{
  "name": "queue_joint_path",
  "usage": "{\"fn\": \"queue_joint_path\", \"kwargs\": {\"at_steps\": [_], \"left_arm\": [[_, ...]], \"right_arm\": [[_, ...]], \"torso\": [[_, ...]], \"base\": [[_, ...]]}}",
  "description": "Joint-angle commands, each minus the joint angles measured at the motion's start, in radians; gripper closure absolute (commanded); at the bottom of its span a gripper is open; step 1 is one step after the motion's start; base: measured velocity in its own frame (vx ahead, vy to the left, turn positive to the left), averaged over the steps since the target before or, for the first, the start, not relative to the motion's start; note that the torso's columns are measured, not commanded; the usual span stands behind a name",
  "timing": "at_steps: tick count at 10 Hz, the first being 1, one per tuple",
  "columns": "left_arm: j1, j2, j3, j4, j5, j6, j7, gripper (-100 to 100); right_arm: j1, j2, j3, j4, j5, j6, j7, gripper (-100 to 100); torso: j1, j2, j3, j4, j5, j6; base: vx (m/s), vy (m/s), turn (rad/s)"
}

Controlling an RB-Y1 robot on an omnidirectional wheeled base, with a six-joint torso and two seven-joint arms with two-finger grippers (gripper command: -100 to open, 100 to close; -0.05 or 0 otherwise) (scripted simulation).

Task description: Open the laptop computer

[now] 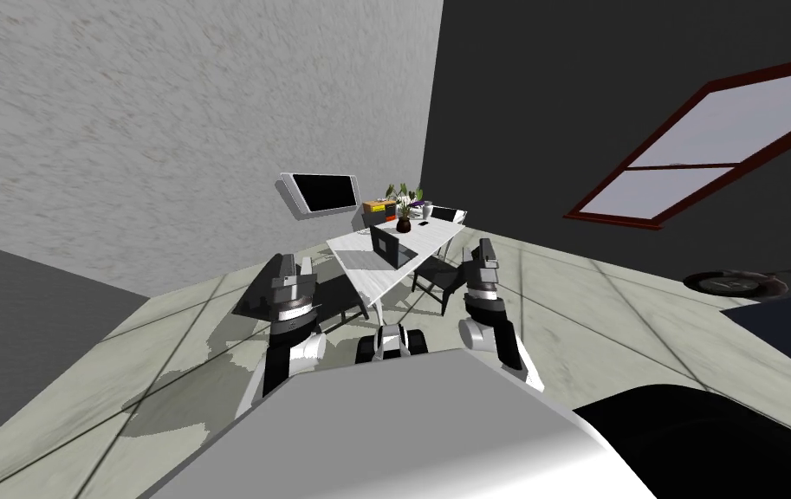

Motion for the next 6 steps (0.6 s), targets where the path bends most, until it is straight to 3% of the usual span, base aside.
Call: {"fn": "queue_joint_path", "kwargs": {"at_steps": [1,6], "left_arm": [[0.000,0.000,0.000,0.000,0.000,0.000,0.000,0],[0.000,0.000,0.000,0.000,0.000,0.000,0.000,0]], "right_arm": [[-0.011,-0.066,-0.010,0.027,0.032,0.003,0.029,-100],[-0.042,-0.169,-0.036,0.100,0.129,0.009,0.114,-100]], "torso": [[0.000,0.001,-0.001,0.001,0.000,0.000],[0.000,0.001,-0.001,0.001,0.000,0.000]], "base": [[-0.009,0.021,0.091],[-0.010,0.027,0.108]]}}
